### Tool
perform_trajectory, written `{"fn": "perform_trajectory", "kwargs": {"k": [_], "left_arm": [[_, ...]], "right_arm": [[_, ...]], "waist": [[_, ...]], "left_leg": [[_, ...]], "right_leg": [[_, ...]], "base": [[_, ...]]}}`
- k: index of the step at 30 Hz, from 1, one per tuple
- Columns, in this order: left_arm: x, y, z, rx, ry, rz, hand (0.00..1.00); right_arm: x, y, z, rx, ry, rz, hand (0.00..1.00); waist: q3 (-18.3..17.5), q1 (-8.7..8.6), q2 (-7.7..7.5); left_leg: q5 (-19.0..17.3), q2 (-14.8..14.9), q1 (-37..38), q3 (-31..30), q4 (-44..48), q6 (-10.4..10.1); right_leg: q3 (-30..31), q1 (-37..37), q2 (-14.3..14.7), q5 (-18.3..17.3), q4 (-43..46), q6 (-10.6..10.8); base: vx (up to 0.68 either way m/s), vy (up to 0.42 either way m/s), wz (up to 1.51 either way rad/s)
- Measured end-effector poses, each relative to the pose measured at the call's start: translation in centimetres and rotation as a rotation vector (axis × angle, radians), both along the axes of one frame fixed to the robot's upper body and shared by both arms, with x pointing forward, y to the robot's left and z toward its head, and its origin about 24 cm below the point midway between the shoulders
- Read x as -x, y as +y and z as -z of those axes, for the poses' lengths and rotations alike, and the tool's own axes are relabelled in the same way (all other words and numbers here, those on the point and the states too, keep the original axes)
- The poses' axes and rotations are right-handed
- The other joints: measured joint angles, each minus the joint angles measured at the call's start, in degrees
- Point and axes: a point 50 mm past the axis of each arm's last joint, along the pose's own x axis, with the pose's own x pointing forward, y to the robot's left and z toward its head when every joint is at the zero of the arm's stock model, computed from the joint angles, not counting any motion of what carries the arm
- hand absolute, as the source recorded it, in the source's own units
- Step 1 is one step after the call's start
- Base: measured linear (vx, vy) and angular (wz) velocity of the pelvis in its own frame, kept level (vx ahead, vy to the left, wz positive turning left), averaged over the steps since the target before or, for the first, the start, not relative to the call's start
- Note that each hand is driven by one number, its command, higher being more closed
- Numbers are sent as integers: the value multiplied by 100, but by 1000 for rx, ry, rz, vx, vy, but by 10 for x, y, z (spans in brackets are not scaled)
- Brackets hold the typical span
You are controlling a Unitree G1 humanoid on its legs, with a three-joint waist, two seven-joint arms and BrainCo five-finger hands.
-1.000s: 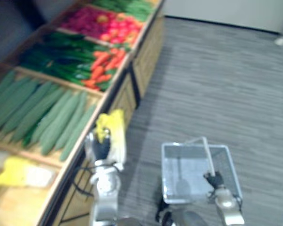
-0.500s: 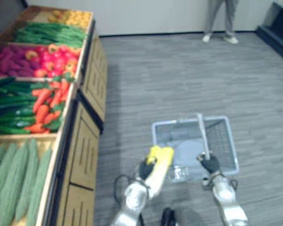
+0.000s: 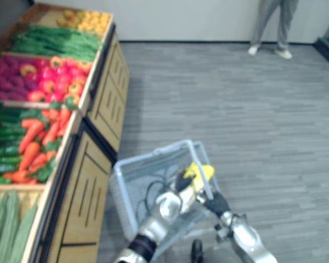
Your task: Pick vegetable in the basket
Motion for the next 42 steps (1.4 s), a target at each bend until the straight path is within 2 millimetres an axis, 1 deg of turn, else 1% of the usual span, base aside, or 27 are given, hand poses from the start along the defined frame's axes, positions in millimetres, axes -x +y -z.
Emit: {"fn": "perform_trajectory", "kwargs": {"k": [1, 4, 6, 7, 8, 9, 10, 12, 14, 15, 18, 20, 21, 22, 23, 24, 25, 26, 28, 31, 33, 34, 35, 36, 38, 40, 42], "left_arm": [[-2, 0, -2, 1, -10, -3, 0], [-11, 0, -12, 23, -45, -31, 0], [-11, -4, -13, 2, -59, -19, 0], [-10, -5, -12, 5, -55, -19, 0], [-8, -4, -10, 3, -42, -19, 0], [-5, -1, -5, -14, -22, -24, 0], [-3, 3, -1, -24, -8, -36, 0], [5, 25, 11, -54, 35, -101, 0], [11, 38, 19, -72, 69, -140, 0], [17, 43, 23, -69, 85, -164, 0], [26, 50, 30, -73, 113, -195, 0], [26, 47, 34, -68, 134, -189, 0], [25, 45, 36, -67, 142, -185, 0], [27, 41, 42, -63, 175, -183, 0], [31, 40, 45, -60, 192, -183, 0], [38, 44, 50, -63, 207, -188, 0], [42, 42, 53, -52, 223, -194, 0], [53, 39, 59, -6, 261, -215, 0], [66, 35, 60, 73, 280, -245, 0], [64, 32, 52, 169, 256, -248, 0], [57, 31, 39, 237, 209, -254, 0], [55, 31, 34, 254, 189, -254, 0], [50, 33, 23, 293, 137, -264, 0], [48, 35, 17, 305, 109, -273, 0], [46, 72, 10, 341, 48, -454, 0], [54, 99, 14, 341, 51, -588, 0], [63, 115, 13, 333, 42, -644, 0]], "right_arm": [[0, -1, -2, 0, -10, -3, 100], [-6, -5, -13, -8, -67, -4, 100], [-8, -13, -19, 2, -95, 26, 100], [-9, -15, -19, 6, -95, 35, 100], [-10, -19, -19, 8, -93, 62, 100], [-7, -23, -16, 15, -82, 80, 100], [-6, -23, -15, 22, -76, 82, 100], [-3, -21, -8, 22, -49, 98, 100], [-3, -16, 5, 33, 7, 105, 100], [-2, -11, 9, 26, 27, 115, 100], [-3, -14, 11, 24, 33, 152, 100], [-4, -19, 13, 27, 40, 180, 100], [-3, -20, 14, 27, 48, 187, 100], [2, -22, 19, 27, 76, 206, 100], [10, -24, 25, 25, 107, 221, 100], [22, -21, 32, 3, 160, 242, 100], [25, -22, 37, 7, 182, 249, 100], [29, -28, 47, 29, 223, 266, 100], [28, -35, 61, 56, 279, 286, 100], [36, -38, 83, 64, 388, 352, 100], [34, -41, 91, 100, 419, 371, 100], [33, -42, 93, 107, 423, 376, 100], [30, -48, 97, 144, 438, 406, 100], [31, -52, 100, 154, 453, 431, 100], [37, -91, 109, 191, 519, 662, 100], [54, -121, 114, 220, 570, 851, 100], [75, -140, 123, 245, 657, 967, 100]], "waist": [[5, 36, -8], [13, 105, -16], [-5, 84, 18], [-24, 92, 48], [-39, 151, -18], [-74, 214, -145], [-94, 230, -209], [-120, 126, -392], [-106, 58, -361], [-97, 83, -306], [-107, 36, -232], [-119, -46, -158], [-114, -91, -142], [-116, -121, -137], [-138, -117, -184], [-222, -103, -406], [-209, -110, -338], [-311, -86, -58], [-376, -57, 187], [-325, -98, 103], [-302, -110, 90], [-294, -116, 97], [-271, -94, 147], [-264, -67, 164], [-268, -76, 201], [-275, -105, 221], [-305, -101, 238]], "left_leg": [[-31, -32, -82, 97, -209, -28], [60, -265, -304, 814, -2147, -36], [578, -465, -162, 1697, -3852, 76], [664, -503, -132, 1815, -4084, 109], [935, -600, -63, 1844, -4052, 390], [1041, -835, 42, 1864, -3974, 738], [959, -989, 134, 1893, -4004, 867], [671, -1535, 629, 1741, -4189, 1049], [572, -1693, 1191, 1402, -4373, 1065], [571, -1704, 1543, 1156, -4546, 1065], [574, -1715, 1855, 597, -4800, 1058], [520, -1722, 1852, -190, -4932, 884], [494, -1744, 1854, -407, -4934, 840], [402, -1787, 1894, -775, -4912, 682], [269, -1818, 1924, -939, -4840, 472], [112, -1931, 1904, -1144, -4700, 273], [0, -1876, 1903, -1220, -4611, 163], [-19, -1543, 1846, -1256, -4518, 95], [101, -1216, 1705, -1240, -4545, -55], [611, -950, 1584, -363, -4606, 4], [706, -762, 1501, 1328, -4435, 125], [711, -734, 1480, 1677, -4399, 148], [689, -717, 1460, 2144, -4439, 210], [670, -764, 1427, 2197, -4452, 269], [453, -1018, 1400, 2175, -4591, 432], [483, -1224, 1537, 2291, -4826, 434], [766, -1567, 1657, 2030, -5216, 606]], "right_leg": [[44, 97, -35, -25, -79, -10], [124, 325, -320, -305, -278, 201], [4, 478, -565, -582, -269, 517], [-33, 529, -600, -672, -237, 613], [-80, 642, -772, -944, -26, 786], [-102, 543, -1045, -1115, 578, 894], [-101, 325, -1214, -1150, 1158, 947], [70, -749, -1887, -668, 4016, 1179], [106, -1006, -1856, -796, 4825, 966], [-11, -1110, -1745, -896, 4697, 795], [87, -1512, -1442, -962, 3651, 690], [1153, -1826, -972, -801, 1851, 939], [1505, -1842, -895, -708, 1463, 1043], [2120, -1824, -885, -493, 884, 1200], [2320, -1791, -954, -194, 653, 1300], [2310, -1755, -1162, 314, 646, 1302], [2136, -1746, -1165, 272, 883, 1452], [1787, -1646, -954, 183, 889, 1267], [1302, -1510, -798, 99, 817, 1088], [249, -998, -973, -6, 578, 903], [-607, -572, -1142, -32, 382, 863], [-800, -491, -1178, -37, 349, 869], [-1113, -358, -1238, -54, 339, 893], [-1266, -280, -1295, -88, 344, 941], [-1779, -43, -1615, -178, 409, 1067], [-2189, 212, -1809, -134, 352, 1135], [-2506, 394, -1997, -65, 345, 1219]], "base": [[344, 73, -41], [321, 147, -21], [407, 227, 24], [499, 311, 26], [543, 344, 24], [651, 423, 21], [533, 337, 24], [532, 293, 62], [653, 202, 89], [502, 80, 81], [397, -40, 106], [366, -165, 164], [346, -219, 200], [351, -269, 186], [428, -384, 225], [371, -394, 184], [353, -424, 163], [306, -374, 109], [246, -308, 99], [161, -278, 165], [56, -106, 177], [13, 28, 165], [6, 73, 122], [0, 134, 141], [23, 178, 127], [105, 193, 114], [132, 197, 111]]}}
